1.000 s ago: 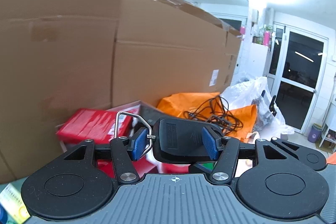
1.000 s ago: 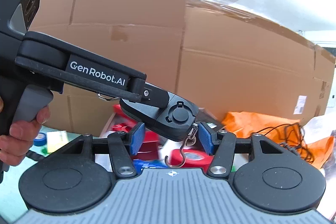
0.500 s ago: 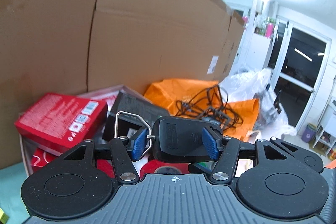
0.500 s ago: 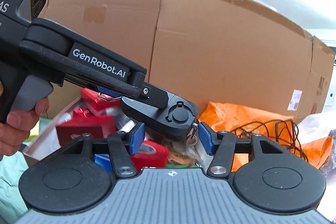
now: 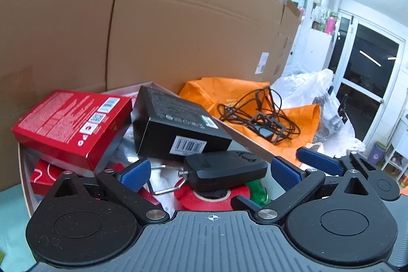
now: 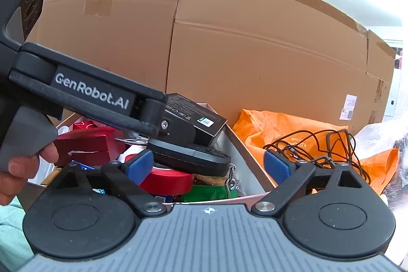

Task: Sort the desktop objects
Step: 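Lift the luggage scale with the left gripper over the cardboard box, then open the left gripper to drop the scale into the box, withdraw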

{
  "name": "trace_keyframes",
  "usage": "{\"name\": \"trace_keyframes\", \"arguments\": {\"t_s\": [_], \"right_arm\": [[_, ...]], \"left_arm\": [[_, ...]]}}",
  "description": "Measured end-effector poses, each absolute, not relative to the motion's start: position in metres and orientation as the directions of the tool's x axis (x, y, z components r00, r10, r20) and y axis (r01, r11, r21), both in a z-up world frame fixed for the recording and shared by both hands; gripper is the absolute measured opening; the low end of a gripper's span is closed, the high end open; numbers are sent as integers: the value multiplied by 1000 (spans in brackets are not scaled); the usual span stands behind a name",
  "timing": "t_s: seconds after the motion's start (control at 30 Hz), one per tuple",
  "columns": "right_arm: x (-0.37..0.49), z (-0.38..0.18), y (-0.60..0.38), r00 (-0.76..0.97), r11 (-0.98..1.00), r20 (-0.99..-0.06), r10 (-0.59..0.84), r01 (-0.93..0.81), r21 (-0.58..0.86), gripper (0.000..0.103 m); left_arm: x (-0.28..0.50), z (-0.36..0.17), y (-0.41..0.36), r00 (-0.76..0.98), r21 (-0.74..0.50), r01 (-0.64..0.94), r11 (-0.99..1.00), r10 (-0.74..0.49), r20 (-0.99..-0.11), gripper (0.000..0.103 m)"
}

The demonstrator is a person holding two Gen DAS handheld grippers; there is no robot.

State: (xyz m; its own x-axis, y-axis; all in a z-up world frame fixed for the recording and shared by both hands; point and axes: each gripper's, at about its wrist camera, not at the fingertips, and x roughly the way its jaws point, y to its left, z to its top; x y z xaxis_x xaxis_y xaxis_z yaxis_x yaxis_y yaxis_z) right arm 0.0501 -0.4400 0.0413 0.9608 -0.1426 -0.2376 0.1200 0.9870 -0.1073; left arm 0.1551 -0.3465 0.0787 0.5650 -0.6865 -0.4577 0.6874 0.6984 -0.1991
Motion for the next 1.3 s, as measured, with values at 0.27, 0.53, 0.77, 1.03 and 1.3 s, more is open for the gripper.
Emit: {"name": "trace_keyframes", "arguments": {"t_s": [0.27, 0.53, 0.77, 1.03, 1.3], "right_arm": [[49, 44, -431, 951, 981, -258, -172, 141, -136, 103], [41, 50, -427, 946, 983, -274, -171, 145, -114, 103], [34, 56, -420, 943, 983, -284, -175, 152, -100, 103], [22, 66, -405, 948, 987, -276, -158, 146, -63, 103], [9, 76, -373, 957, 991, -262, -121, 100, -92, 103]], "left_arm": [[141, 80, -341, 589, -146, 695, 704, -674, -446, 103], [127, 83, -335, 598, -123, 702, 702, -675, -432, 103], [113, 91, -326, 596, -123, 716, 687, -693, -406, 103], [96, 94, -308, 597, -119, 716, 688, -692, -406, 103], [83, 97, -269, 602, -173, 693, 700, -693, -397, 103]]}}
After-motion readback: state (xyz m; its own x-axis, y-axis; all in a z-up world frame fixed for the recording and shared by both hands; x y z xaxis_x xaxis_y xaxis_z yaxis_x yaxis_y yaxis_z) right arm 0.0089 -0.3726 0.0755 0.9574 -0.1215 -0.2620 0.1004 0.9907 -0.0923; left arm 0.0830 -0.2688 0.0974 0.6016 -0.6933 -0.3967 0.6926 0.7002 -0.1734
